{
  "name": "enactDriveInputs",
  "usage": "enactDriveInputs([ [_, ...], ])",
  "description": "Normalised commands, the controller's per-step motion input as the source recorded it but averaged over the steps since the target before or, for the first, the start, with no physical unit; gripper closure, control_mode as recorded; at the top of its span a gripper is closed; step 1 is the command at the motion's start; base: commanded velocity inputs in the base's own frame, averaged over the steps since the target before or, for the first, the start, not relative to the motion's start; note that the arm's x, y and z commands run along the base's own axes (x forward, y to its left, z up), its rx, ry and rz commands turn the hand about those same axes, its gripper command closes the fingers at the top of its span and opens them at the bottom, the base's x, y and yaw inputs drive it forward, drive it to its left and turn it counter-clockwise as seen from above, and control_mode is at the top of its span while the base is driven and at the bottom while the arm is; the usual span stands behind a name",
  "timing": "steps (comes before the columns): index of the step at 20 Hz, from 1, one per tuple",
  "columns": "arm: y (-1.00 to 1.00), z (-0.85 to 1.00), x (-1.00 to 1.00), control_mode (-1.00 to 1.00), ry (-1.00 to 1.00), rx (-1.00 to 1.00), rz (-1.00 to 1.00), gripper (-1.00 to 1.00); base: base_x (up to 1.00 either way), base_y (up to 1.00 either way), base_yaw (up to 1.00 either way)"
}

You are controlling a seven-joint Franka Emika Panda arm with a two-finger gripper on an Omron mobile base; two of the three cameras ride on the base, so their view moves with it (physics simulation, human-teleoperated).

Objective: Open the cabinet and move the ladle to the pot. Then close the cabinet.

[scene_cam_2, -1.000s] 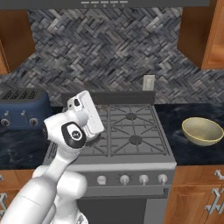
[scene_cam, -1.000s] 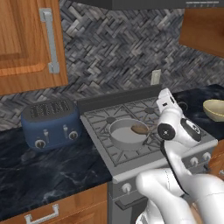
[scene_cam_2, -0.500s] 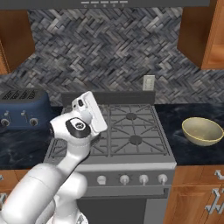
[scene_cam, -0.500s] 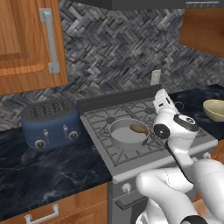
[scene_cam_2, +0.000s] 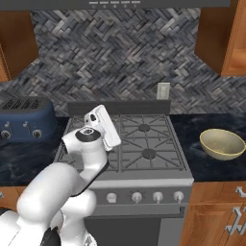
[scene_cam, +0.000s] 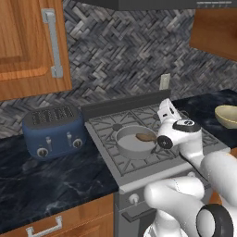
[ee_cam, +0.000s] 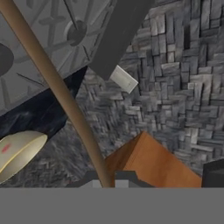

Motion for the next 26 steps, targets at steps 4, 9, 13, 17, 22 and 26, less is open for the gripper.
enactDriveInputs([
  [4,0.0,-0.26,0.23,-1.0,0.0,0.0,-0.04,1.0,0.0,0.0,0.0],
  [9,0.0,-0.14,0.24,-1.0,0.0,0.0,-0.04,1.0,0.0,0.0,0.0],
  [13,0.02,-0.12,0.29,-1.0,0.0,0.0,-0.06,1.0,0.0,0.0,0.0],
  [17,0.08,-0.16,0.22,-1.0,0.0,0.0,-0.05,1.0,0.0,0.0,0.0],
  [22,0.17,-0.21,0.1,-1.0,0.0,0.0,-0.03,1.0,0.0,0.0,0.0],
  [26,0.07,-0.18,0.13,-1.0,0.0,0.0,-0.03,1.0,0.0,0.0,0.0],
])
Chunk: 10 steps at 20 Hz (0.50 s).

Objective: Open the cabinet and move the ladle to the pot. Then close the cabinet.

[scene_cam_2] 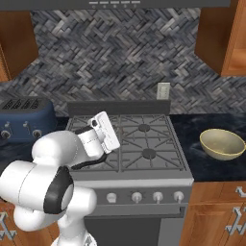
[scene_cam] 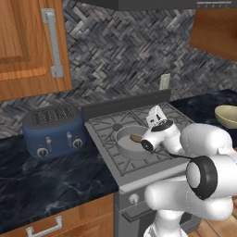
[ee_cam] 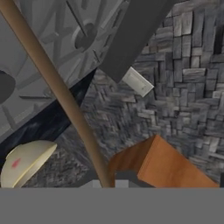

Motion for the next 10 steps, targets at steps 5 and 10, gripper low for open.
enactDriveInputs([
  [5,0.0,-0.13,0.19,-1.0,0.0,0.0,-0.02,1.0,0.0,0.0,0.0],
  [10,0.0,-0.21,0.16,-1.0,0.01,0.0,0.0,1.0,0.0,0.0,0.0],
])
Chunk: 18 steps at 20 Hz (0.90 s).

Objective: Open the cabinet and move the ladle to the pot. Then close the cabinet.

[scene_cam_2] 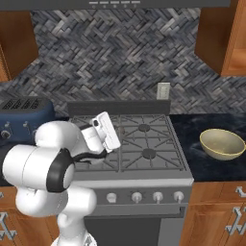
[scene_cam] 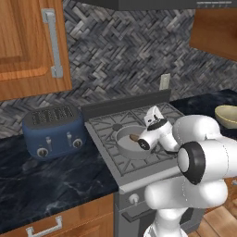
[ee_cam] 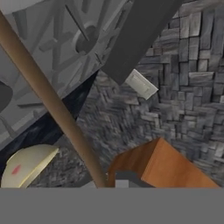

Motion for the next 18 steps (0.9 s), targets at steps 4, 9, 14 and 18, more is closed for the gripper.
enactDriveInputs([
  [4,0.05,-0.22,0.14,-1.0,0.01,0.0,0.0,1.0,0.0,0.0,0.0],
  [9,0.07,-0.21,0.15,-1.0,0.0,0.0,0.0,1.0,0.0,0.0,0.0],
  [14,0.11,-0.26,0.11,-1.0,0.01,0.0,0.0,1.0,0.0,0.0,0.0],
  [18,0.13,-0.22,0.02,-1.0,0.0,0.0,0.0,-1.0,0.0,0.0,0.0],
])
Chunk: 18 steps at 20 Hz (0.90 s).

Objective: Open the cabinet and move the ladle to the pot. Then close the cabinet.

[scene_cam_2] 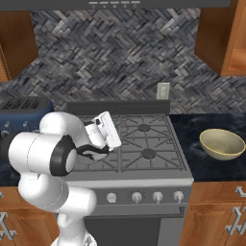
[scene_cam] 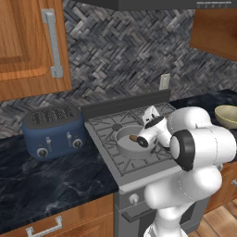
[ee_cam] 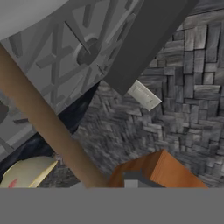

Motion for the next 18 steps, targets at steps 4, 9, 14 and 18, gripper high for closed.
enactDriveInputs([
  [4,0.0,0.0,0.0,-1.0,0.0,0.0,0.0,-1.0,0.0,0.0,0.0],
  [9,-0.02,0.13,-0.13,-1.0,-0.03,0.0,0.0,-1.0,0.0,0.0,0.0],
  [14,0.0,0.42,-0.26,-1.0,-0.09,0.0,-0.01,-1.0,0.0,0.0,0.0],
  [18,0.0,0.57,-0.34,-1.0,-0.07,0.0,-0.05,-1.0,0.0,0.0,0.0],
])
